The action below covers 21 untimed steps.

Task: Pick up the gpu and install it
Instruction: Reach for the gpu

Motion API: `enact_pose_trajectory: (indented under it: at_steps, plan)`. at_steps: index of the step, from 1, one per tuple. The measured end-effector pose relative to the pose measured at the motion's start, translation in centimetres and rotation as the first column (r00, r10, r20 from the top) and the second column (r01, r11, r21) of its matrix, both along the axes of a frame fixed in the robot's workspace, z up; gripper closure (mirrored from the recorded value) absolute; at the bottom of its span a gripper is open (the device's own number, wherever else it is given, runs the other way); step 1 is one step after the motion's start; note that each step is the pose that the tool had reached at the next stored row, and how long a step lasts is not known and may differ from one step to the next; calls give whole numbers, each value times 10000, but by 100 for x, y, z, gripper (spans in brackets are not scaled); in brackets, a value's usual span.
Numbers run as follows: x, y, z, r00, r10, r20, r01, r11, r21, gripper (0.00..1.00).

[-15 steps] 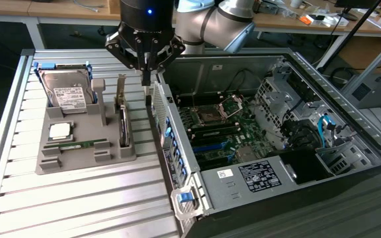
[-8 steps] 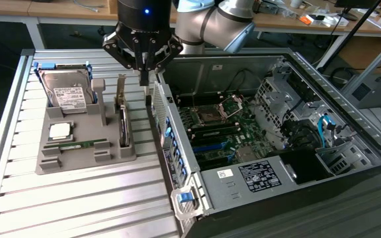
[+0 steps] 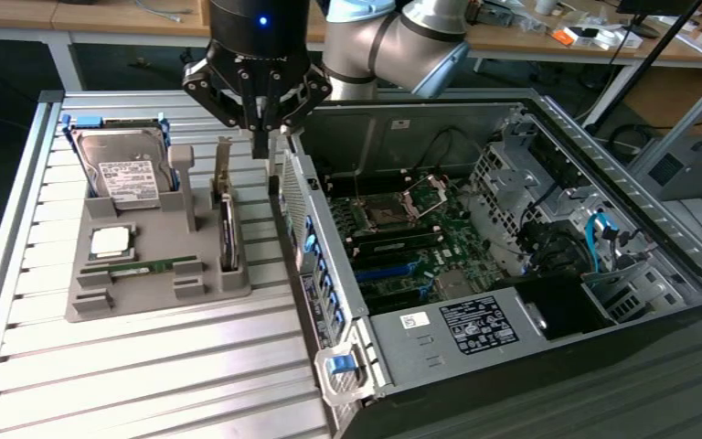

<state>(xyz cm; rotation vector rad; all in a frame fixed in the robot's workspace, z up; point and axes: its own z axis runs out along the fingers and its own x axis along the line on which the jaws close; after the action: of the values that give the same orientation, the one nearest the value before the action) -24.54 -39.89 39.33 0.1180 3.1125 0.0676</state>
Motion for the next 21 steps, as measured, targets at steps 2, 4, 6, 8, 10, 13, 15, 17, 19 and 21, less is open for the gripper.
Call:
enact_pose_trajectory:
  at_steps: [2, 4, 6, 8, 10, 13, 15, 17, 19, 21]
  plan:
    - [-13, 0, 0, 10000, 0, 0, 0, 10000, 0, 89]
    - [-24, 0, 0, 10000, 0, 0, 0, 10000, 0, 89]
    - [-35, 0, 0, 10000, 0, 0, 0, 10000, 0, 89]
    - [-44, 0, 0, 10000, 0, 0, 0, 10000, 0, 89]
    - [-56, 0, 0, 10000, 0, 0, 0, 10000, 0, 89]
    - [-73, 0, 0, 10000, 0, 0, 0, 10000, 0, 89]
    - [-87, 0, 0, 10000, 0, 0, 0, 10000, 0, 89]
    - [-97, 0, 0, 10000, 0, 0, 0, 10000, 0, 89]
    - [-108, 0, 0, 10000, 0, -1, 0, 10000, 0, 89]
    - [-119, 0, 0, 10000, 0, 0, 0, 10000, 0, 89]
